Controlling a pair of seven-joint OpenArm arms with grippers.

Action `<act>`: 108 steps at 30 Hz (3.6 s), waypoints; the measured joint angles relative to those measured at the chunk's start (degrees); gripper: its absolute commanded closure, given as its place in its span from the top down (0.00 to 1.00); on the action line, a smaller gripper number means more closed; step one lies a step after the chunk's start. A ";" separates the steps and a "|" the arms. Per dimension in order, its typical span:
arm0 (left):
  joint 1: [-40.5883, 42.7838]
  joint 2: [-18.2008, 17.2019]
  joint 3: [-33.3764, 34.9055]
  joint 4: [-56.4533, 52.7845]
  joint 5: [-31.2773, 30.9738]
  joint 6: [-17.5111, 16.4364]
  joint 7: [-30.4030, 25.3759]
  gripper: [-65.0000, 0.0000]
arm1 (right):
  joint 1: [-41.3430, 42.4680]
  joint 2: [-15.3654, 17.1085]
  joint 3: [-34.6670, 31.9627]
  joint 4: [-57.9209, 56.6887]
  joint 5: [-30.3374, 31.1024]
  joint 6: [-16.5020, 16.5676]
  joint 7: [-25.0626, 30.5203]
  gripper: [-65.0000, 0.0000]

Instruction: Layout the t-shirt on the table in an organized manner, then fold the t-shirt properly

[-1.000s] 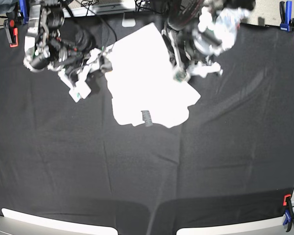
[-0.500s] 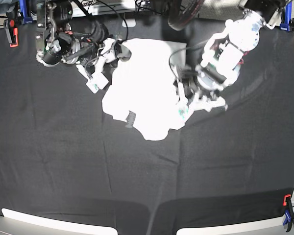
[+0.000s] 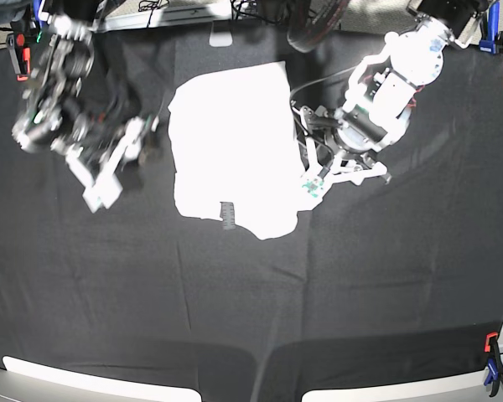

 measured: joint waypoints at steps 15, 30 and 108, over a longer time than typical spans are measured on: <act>-0.02 -0.02 0.00 0.00 -0.17 0.00 -1.25 0.40 | 4.33 -0.02 -1.88 0.00 16.65 0.02 -0.22 0.36; -0.02 -0.02 0.00 0.00 -0.17 0.00 -1.25 0.40 | 5.33 -0.02 -20.52 -7.28 -6.10 -4.66 17.70 0.36; 62.88 -9.51 -49.55 7.50 -25.49 -27.67 -11.65 0.38 | -56.54 -0.59 -7.19 9.18 -8.63 -2.10 16.70 0.36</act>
